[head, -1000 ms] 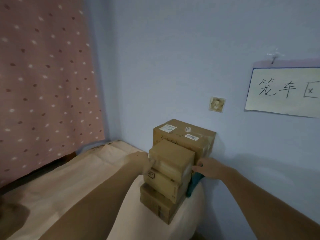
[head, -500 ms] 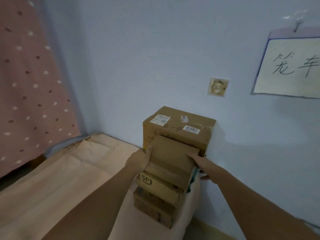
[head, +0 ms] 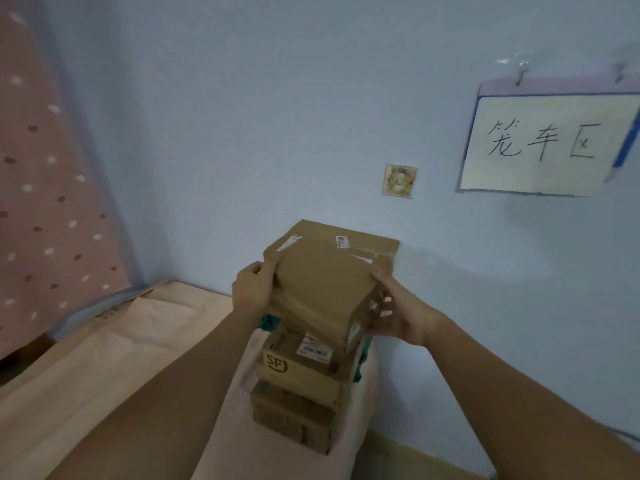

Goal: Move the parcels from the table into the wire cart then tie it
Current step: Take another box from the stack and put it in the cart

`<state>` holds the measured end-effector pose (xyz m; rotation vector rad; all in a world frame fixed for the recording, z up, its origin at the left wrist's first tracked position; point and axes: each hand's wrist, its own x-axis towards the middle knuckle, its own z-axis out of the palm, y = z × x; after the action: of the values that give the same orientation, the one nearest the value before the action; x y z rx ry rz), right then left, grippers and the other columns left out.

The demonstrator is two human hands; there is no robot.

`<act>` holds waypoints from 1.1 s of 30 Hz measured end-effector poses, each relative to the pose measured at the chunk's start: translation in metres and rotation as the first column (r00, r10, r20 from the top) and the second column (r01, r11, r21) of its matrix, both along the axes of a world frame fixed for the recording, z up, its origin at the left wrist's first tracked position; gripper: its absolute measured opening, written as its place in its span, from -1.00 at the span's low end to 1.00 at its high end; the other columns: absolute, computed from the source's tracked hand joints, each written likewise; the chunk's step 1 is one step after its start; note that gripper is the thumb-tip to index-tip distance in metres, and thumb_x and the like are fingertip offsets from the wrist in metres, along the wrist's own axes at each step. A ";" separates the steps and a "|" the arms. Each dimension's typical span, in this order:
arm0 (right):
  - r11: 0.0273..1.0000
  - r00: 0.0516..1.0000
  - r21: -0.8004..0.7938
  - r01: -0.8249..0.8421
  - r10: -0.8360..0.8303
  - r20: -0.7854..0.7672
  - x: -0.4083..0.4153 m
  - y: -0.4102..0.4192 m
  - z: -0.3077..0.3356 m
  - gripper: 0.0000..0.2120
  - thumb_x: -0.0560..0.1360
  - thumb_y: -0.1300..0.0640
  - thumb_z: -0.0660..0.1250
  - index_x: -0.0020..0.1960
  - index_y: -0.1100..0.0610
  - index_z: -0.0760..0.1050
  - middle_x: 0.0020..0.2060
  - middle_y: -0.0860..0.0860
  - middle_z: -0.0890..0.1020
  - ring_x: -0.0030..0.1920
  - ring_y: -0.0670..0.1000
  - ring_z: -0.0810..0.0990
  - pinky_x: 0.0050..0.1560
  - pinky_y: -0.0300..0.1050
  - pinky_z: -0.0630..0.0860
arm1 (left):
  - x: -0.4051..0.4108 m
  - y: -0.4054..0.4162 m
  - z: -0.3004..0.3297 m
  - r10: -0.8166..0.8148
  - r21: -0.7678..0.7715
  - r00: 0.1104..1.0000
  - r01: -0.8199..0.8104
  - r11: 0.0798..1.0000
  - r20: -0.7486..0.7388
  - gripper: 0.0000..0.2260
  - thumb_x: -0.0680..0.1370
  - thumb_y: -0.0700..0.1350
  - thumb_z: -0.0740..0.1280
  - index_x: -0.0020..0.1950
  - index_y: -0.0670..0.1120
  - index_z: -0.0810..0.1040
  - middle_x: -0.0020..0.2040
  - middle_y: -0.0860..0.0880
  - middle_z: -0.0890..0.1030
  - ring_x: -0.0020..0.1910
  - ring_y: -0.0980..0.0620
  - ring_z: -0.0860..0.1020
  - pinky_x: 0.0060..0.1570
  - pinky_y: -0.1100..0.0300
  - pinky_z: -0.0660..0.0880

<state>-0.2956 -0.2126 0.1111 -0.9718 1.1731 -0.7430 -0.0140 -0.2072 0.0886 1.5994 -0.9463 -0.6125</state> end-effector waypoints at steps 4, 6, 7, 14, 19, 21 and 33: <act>0.990 0.986 0.060 -0.124 0.116 0.123 -0.040 0.015 0.026 -0.15 0.28 -0.53 0.41 0.35 0.03 0.58 0.23 0.17 0.68 0.22 0.29 0.66 0.14 0.29 0.62 | -0.025 0.004 0.025 -0.128 -0.099 0.977 0.112 0.989 -0.170 -0.48 0.37 0.41 0.33 -0.06 -0.01 0.71 -0.17 0.04 0.61 -0.10 -0.01 0.57 -0.05 0.05 0.54; 0.978 0.976 0.063 -0.201 0.194 0.100 -0.065 0.031 0.032 -0.18 0.31 -0.54 0.37 0.35 0.01 0.60 0.28 0.16 0.66 0.27 0.27 0.64 0.16 0.26 0.61 | -0.049 0.013 0.035 -0.220 -0.133 0.948 0.194 0.972 -0.230 -0.61 0.37 0.35 0.39 0.00 0.13 0.72 0.00 0.00 0.67 0.06 -0.09 0.61 0.17 -0.12 0.56; 0.977 0.977 0.063 -0.206 0.202 0.067 -0.077 0.041 0.035 -0.20 0.29 -0.52 0.41 0.33 0.00 0.62 0.27 0.15 0.66 0.26 0.25 0.65 0.17 0.24 0.61 | -0.063 0.017 0.040 -0.241 -0.144 0.941 0.211 0.967 -0.237 -0.64 0.40 0.31 0.40 0.04 0.12 0.72 0.08 -0.06 0.67 0.14 -0.16 0.60 0.24 -0.19 0.53; 0.993 0.993 -0.026 0.114 -0.114 -0.017 -0.192 0.135 0.035 -0.31 0.20 -0.42 0.52 0.18 -0.02 0.63 -0.02 0.04 0.72 -0.06 0.09 0.72 0.05 0.04 0.61 | -0.223 0.074 0.066 -0.524 -0.034 0.778 0.548 0.836 -0.345 -0.58 0.50 0.18 0.43 0.25 0.03 0.45 0.14 0.02 0.57 0.03 0.04 0.56 -0.08 0.12 0.52; 0.909 0.907 -0.020 0.417 -0.414 0.078 -0.297 0.230 0.026 -0.24 0.21 -0.38 0.54 0.28 0.03 0.62 0.11 0.11 0.71 0.01 0.17 0.74 0.03 0.13 0.64 | -0.356 0.137 0.060 -0.729 0.015 0.548 0.803 0.596 -0.410 -0.09 0.43 0.14 0.51 0.61 0.17 0.01 0.40 0.11 0.41 0.23 0.04 0.46 0.21 -0.25 0.52; 0.871 0.866 -0.016 0.492 -0.487 0.114 -0.337 0.269 0.023 -0.24 0.26 -0.40 0.49 0.30 0.04 0.60 0.16 0.14 0.71 0.08 0.19 0.72 0.06 0.19 0.65 | -0.410 0.168 0.056 -0.785 0.021 0.424 0.885 0.465 -0.452 -0.15 0.40 0.20 0.51 0.59 0.16 0.15 0.35 0.10 0.49 0.18 0.04 0.52 0.12 -0.22 0.58; 0.657 0.658 -0.012 0.753 -0.753 0.013 -0.547 0.434 0.015 -0.23 0.25 -0.43 0.50 0.27 0.04 0.55 0.22 0.23 0.58 0.20 0.25 0.62 0.10 0.26 0.65 | -0.669 0.271 0.036 -0.873 0.086 0.185 0.983 0.163 -0.451 -0.48 0.32 0.39 0.38 0.10 0.07 0.66 -0.13 -0.03 0.75 -0.04 -0.08 0.68 -0.22 0.11 0.57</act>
<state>-0.8426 0.2212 0.1258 -0.4440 1.5851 -1.4210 -0.6827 0.0642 0.1244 0.9003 -1.6545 -2.0078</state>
